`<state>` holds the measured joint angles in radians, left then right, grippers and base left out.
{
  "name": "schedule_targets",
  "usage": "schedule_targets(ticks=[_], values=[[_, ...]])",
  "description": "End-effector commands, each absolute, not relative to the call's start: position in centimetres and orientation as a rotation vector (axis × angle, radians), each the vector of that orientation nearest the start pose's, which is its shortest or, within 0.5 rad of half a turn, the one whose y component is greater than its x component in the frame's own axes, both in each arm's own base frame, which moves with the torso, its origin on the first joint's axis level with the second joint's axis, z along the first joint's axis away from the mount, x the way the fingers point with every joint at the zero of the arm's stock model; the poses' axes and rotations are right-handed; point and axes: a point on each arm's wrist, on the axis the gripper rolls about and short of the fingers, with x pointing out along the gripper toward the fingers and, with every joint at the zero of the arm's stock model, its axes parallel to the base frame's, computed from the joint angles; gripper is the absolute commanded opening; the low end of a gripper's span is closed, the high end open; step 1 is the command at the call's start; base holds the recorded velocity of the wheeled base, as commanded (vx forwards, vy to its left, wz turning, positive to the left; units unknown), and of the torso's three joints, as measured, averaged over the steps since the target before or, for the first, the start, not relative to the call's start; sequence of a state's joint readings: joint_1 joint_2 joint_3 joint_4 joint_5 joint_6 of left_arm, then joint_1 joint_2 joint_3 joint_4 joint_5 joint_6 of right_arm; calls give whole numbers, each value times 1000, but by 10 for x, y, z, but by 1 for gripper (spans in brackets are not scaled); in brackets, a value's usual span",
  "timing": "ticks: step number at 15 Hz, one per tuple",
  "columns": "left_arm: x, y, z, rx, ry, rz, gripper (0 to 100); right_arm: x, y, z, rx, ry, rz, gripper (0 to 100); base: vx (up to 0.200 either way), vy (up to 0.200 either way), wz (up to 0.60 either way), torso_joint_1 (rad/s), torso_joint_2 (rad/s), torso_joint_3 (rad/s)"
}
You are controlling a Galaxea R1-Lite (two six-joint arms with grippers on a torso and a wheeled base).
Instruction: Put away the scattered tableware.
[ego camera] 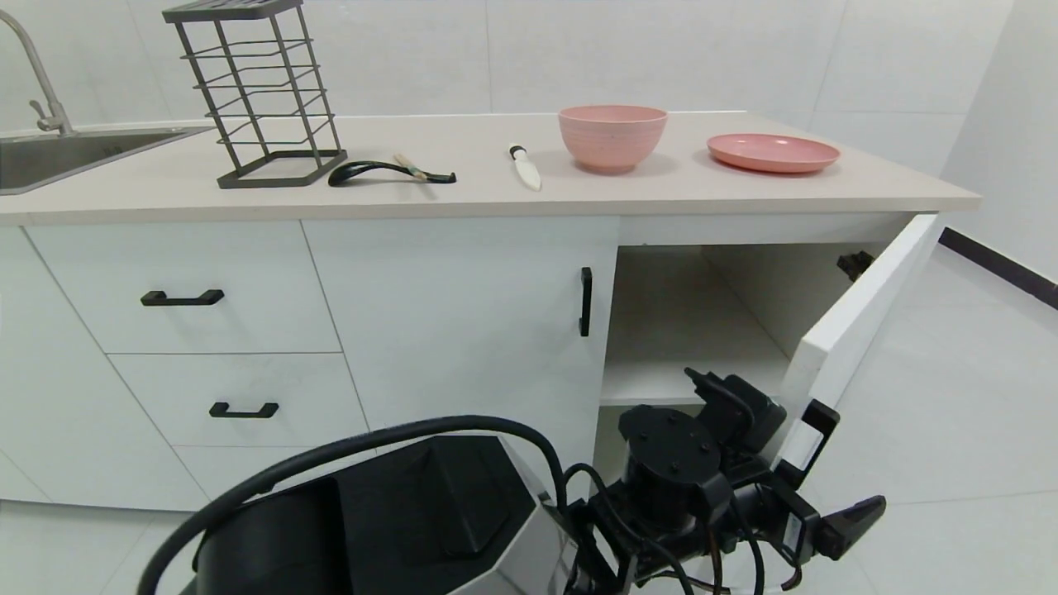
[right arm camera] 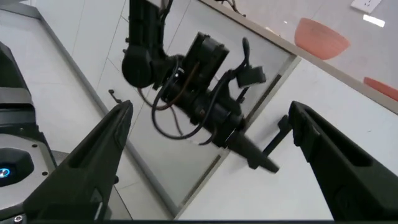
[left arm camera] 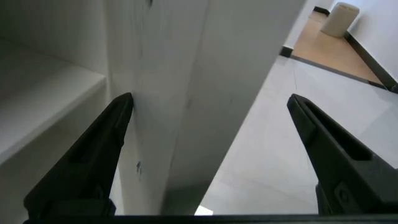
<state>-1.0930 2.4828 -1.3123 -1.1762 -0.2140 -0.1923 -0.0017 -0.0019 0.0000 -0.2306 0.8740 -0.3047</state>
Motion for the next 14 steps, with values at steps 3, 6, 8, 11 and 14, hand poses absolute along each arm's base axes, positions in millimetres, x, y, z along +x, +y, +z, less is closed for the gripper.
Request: schedule_targets(ticks=[3,6,8,11,14], values=[[196,-444,31,-152,150,-1354,100,-34,17,99,-394,-365,828,100,0,0,0,0,0,0],[191,-466,32,-177,101,-1390,100,-41,17,117,-463,-539,794,100,0,0,0,0,0,0],[184,-473,30,-174,106,-1411,100,-52,17,140,-483,-616,781,100,0,0,0,0,0,0],[172,-494,13,-167,120,-1447,100,-74,18,198,-530,-731,753,100,0,0,0,0,0,0],[139,-530,8,-172,113,-1546,100,-78,18,209,-544,-754,744,100,0,0,0,0,0,0]])
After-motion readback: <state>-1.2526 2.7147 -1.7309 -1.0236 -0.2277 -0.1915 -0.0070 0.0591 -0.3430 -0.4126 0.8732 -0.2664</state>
